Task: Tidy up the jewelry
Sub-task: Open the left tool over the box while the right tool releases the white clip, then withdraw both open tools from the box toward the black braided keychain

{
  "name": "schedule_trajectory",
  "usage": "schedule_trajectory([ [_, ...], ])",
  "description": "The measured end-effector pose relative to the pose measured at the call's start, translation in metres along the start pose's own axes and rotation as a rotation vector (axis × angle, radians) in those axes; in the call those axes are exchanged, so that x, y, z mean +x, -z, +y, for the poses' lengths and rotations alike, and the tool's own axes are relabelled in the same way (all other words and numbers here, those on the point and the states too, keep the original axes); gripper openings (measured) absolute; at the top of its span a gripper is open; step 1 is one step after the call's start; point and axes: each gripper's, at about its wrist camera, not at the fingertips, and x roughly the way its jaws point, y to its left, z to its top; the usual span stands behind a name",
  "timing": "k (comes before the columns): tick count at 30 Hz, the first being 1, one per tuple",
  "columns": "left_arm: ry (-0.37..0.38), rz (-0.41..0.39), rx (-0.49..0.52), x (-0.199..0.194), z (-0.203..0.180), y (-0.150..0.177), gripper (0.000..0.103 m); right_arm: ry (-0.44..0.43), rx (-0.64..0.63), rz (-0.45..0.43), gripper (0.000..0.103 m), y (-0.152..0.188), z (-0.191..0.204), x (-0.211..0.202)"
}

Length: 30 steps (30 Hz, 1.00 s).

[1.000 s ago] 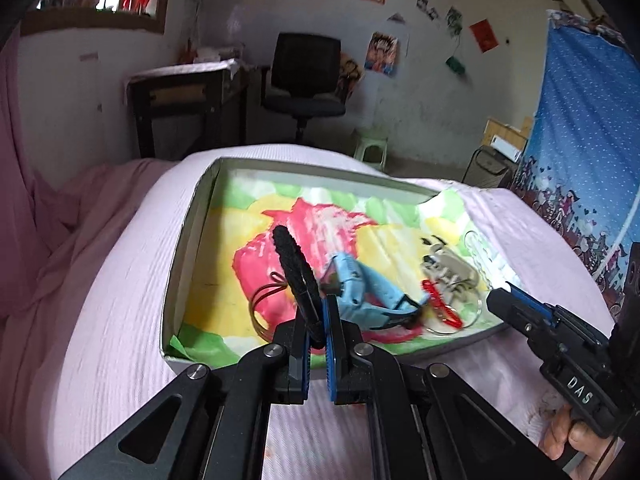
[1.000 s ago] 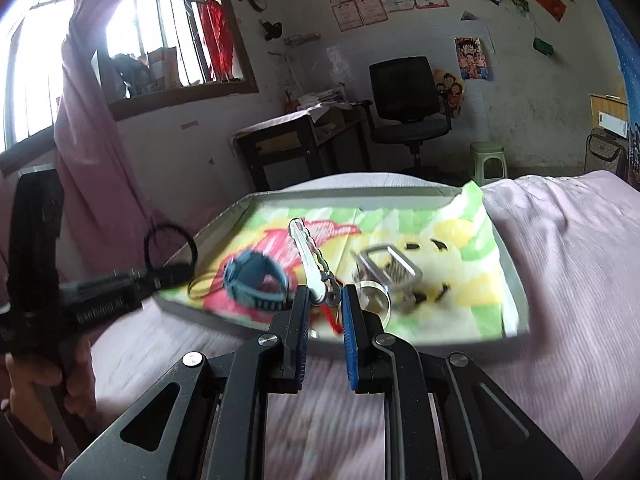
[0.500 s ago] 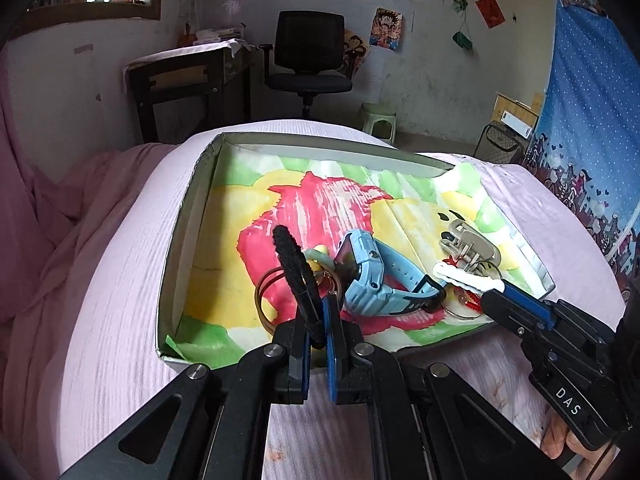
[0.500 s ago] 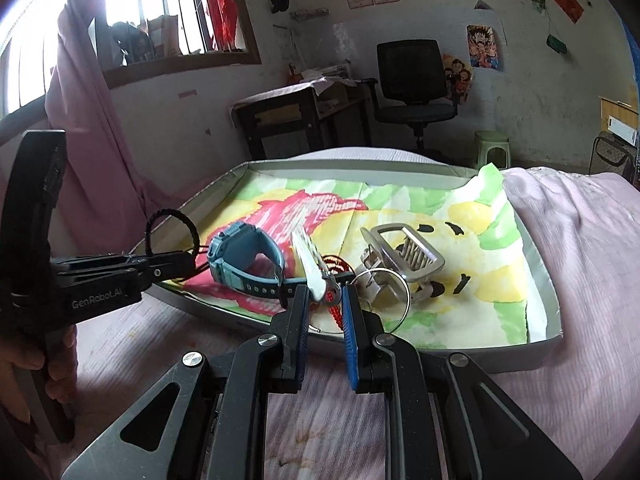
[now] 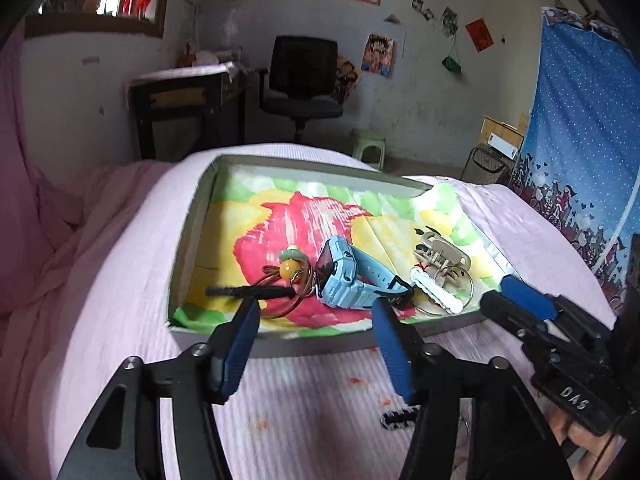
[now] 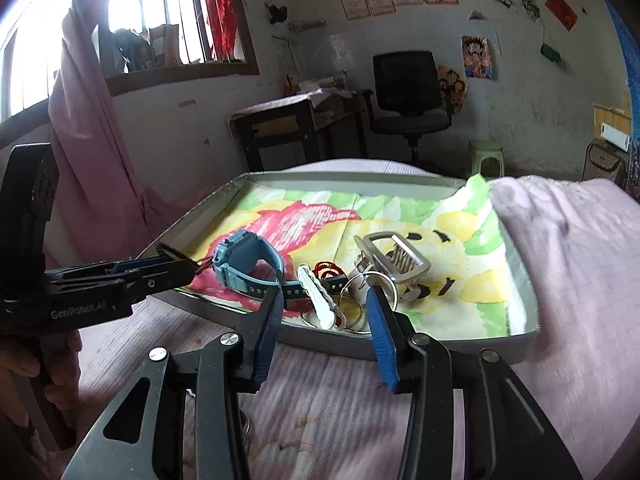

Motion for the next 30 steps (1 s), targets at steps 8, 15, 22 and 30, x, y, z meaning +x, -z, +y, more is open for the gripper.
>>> schedule_trajectory([
  [8,-0.005,-0.120,0.000,-0.046,-0.007,0.023,0.083,0.034,-0.026,-0.127,0.061,0.004,0.003,-0.054],
  [15,-0.030,-0.204,0.015,-0.083,-0.015,0.046,0.097,0.023,-0.047,-0.199,0.087,0.007,0.005,-0.098],
  [22,-0.032,-0.273,-0.006,-0.113,-0.016,0.069,0.101,0.018,-0.046,-0.232,0.102,0.029,0.003,-0.125],
  [30,-0.061,-0.302,0.027,-0.124,-0.023,0.089,0.102,0.022,-0.043,-0.225,0.102,0.047,0.002,-0.141],
])
